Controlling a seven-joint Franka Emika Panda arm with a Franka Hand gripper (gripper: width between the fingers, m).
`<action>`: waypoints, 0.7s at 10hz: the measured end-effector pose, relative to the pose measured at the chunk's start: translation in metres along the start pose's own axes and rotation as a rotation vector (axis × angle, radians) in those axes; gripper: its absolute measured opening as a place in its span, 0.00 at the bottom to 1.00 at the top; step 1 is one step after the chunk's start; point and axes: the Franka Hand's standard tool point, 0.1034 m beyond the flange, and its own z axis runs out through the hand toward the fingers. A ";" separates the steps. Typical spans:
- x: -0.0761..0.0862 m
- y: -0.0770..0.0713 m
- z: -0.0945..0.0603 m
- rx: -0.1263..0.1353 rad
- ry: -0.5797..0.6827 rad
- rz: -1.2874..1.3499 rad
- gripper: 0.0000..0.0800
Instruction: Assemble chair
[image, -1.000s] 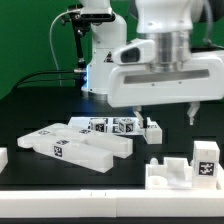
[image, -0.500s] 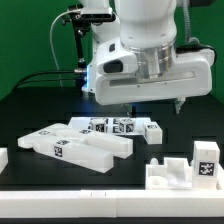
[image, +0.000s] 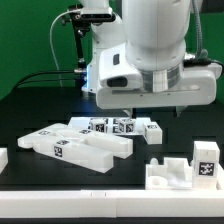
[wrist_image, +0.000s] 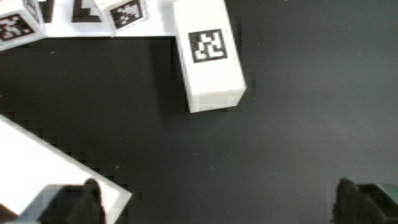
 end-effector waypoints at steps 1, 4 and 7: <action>-0.002 0.000 0.012 -0.025 -0.086 -0.002 0.81; 0.001 -0.003 0.012 -0.040 -0.109 -0.012 0.81; 0.004 -0.022 0.031 -0.044 -0.081 -0.091 0.81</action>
Offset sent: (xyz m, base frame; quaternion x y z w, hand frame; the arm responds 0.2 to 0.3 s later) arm 0.0000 0.0000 0.0000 0.0000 0.0000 0.0000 1.0000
